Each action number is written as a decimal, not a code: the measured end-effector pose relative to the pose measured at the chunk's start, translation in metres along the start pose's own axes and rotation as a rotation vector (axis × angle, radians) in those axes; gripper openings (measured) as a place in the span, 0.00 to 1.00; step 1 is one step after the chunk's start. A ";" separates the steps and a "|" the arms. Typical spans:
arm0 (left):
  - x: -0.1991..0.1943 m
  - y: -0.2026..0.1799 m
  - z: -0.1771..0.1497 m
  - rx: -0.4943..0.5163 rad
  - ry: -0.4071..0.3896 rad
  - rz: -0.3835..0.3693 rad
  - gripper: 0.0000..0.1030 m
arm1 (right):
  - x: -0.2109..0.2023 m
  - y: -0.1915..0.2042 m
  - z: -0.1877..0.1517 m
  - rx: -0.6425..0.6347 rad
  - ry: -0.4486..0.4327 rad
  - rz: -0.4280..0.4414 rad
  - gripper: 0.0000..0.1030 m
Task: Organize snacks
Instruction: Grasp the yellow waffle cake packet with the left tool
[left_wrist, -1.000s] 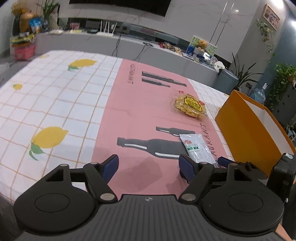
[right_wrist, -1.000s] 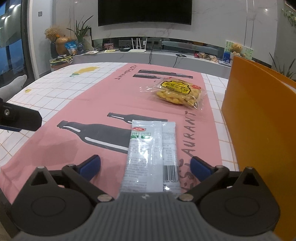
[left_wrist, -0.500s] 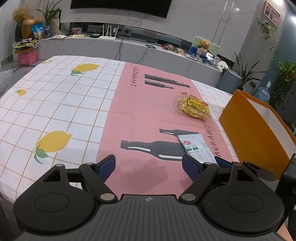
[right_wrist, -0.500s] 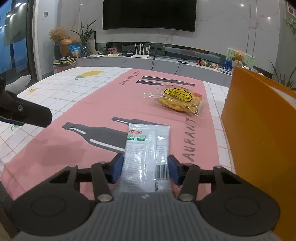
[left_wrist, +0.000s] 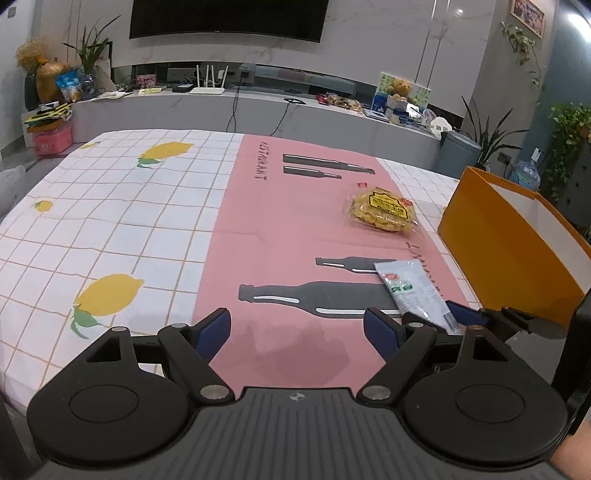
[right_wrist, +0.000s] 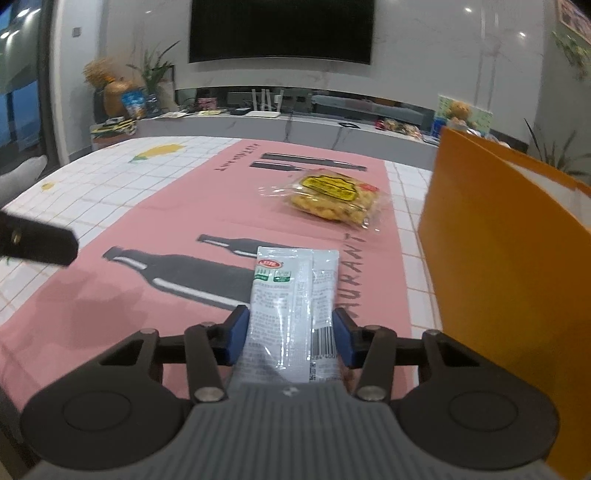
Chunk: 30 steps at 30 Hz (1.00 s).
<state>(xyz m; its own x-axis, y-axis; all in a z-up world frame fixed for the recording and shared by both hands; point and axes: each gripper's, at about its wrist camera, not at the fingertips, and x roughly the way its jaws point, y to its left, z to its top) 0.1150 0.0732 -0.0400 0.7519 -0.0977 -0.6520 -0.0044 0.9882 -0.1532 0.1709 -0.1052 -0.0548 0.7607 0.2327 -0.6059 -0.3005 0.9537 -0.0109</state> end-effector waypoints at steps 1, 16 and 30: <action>0.002 -0.002 0.000 0.007 -0.001 0.000 0.93 | 0.001 -0.002 0.001 0.009 0.001 -0.003 0.47; 0.057 -0.043 0.045 0.068 -0.001 -0.113 0.93 | 0.047 -0.026 0.029 0.076 0.006 -0.053 0.48; 0.166 -0.095 0.127 0.065 0.140 -0.123 0.94 | 0.052 -0.029 0.032 0.085 0.017 -0.058 0.49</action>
<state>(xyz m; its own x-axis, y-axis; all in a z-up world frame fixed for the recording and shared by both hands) 0.3242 -0.0218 -0.0397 0.6450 -0.2288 -0.7291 0.1274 0.9730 -0.1926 0.2379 -0.1145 -0.0609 0.7655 0.1736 -0.6196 -0.2056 0.9784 0.0202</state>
